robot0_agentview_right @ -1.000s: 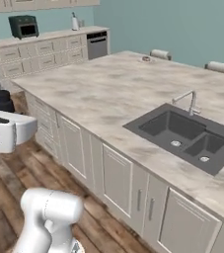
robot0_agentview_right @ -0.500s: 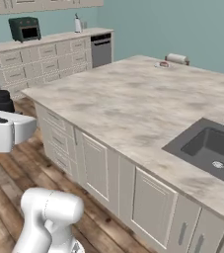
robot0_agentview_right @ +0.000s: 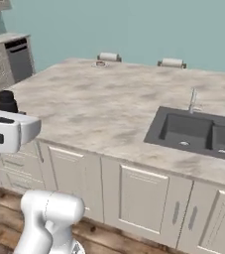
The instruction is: Retrieve the shaker from the cabinet and place it next the steak on a plate on the dining table.
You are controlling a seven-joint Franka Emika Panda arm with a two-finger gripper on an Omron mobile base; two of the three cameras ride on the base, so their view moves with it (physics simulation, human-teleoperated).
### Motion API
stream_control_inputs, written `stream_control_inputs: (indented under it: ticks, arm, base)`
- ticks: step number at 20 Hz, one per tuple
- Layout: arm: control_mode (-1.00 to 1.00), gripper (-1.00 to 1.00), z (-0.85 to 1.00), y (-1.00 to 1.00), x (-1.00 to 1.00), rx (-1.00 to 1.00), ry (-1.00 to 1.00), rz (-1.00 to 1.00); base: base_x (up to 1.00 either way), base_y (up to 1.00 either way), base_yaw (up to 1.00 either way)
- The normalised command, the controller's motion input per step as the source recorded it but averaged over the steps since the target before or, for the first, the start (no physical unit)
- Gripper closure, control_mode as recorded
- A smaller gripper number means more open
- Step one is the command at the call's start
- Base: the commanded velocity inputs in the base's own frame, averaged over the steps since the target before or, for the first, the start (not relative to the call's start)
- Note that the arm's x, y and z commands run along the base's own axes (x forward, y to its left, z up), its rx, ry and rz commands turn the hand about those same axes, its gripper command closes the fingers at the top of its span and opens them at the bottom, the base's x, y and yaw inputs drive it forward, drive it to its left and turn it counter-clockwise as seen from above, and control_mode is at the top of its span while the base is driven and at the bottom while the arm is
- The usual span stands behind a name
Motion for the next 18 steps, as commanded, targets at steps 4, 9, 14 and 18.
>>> stream_control_inputs:
  ticks: [4, 9, 14, 18]
  arm:
    - [1.0, 1.0, 0.0, 0.0, 0.0, 0.0, 0.0, 0.0]
    - [1.0, 1.0, 0.0, 0.0, 0.0, 0.0, 0.0, 0.0]
    - [1.0, 1.0, 0.0, 0.0, 0.0, 0.0, 0.0, 0.0]
    - [1.0, 1.0, 0.0, 0.0, 0.0, 0.0, 0.0, 0.0]
  base:
    - [0.11, 0.69, -0.77]
    - [-0.03, 1.0, -0.13]
    - [-0.09, 1.0, 0.0]
    - [-0.11, 1.0, 0.0]
